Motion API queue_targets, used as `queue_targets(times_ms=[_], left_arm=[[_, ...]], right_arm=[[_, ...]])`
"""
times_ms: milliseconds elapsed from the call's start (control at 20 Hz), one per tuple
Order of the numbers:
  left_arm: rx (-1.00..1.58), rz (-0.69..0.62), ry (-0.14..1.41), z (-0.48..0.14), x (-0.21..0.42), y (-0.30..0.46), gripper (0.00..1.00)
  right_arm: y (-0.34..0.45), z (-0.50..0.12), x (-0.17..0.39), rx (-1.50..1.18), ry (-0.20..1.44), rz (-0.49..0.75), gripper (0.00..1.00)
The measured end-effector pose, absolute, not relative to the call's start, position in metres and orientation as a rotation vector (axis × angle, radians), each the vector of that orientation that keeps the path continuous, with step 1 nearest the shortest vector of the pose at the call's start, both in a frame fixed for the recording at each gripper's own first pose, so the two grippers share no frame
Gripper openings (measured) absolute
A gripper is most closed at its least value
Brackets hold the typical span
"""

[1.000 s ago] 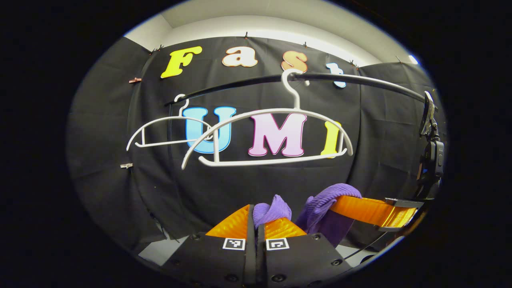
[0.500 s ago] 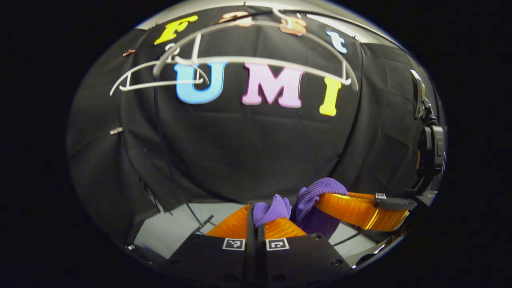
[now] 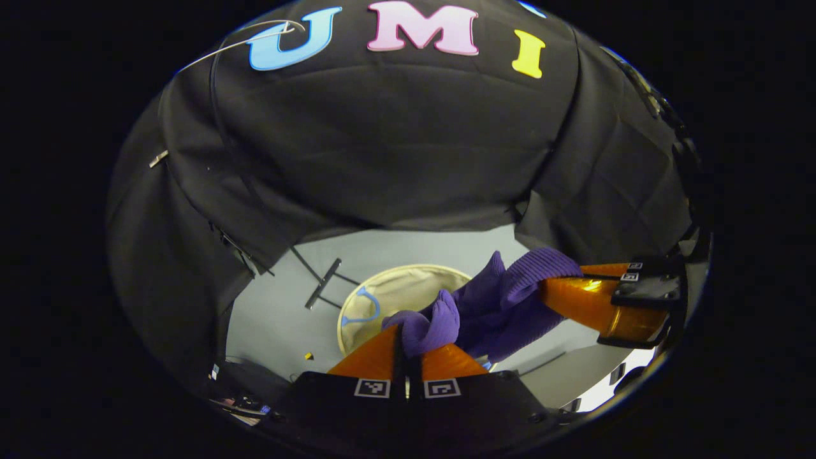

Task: Grasp the clothes on the hanger with both hands and then place them into the laundry hamper below.

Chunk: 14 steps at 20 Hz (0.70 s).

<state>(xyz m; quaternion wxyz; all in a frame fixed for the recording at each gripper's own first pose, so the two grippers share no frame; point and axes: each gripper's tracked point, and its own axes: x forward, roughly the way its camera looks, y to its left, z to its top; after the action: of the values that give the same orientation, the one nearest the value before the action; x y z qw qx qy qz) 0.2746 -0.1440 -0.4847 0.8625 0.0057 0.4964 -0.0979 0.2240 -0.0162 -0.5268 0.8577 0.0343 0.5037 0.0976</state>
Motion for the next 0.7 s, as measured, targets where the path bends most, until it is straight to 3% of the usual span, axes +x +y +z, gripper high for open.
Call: queue_targets(times_ms=[150,350,700], left_arm=[[0.009,-0.167,1.067,-0.504,0.266,-0.132,0.07],[-0.015,-0.164,1.055,-0.494,0.265,-0.131,0.97],[-0.057,-0.2,1.019,-0.465,0.252,-0.123,0.94]], right_arm=[[-0.022,-0.547,0.208,0.063,1.174,0.147,0.02],[-0.031,-0.541,0.206,0.089,1.186,0.073,0.96],[-0.032,-0.509,0.196,0.123,1.128,-0.01,0.98]])
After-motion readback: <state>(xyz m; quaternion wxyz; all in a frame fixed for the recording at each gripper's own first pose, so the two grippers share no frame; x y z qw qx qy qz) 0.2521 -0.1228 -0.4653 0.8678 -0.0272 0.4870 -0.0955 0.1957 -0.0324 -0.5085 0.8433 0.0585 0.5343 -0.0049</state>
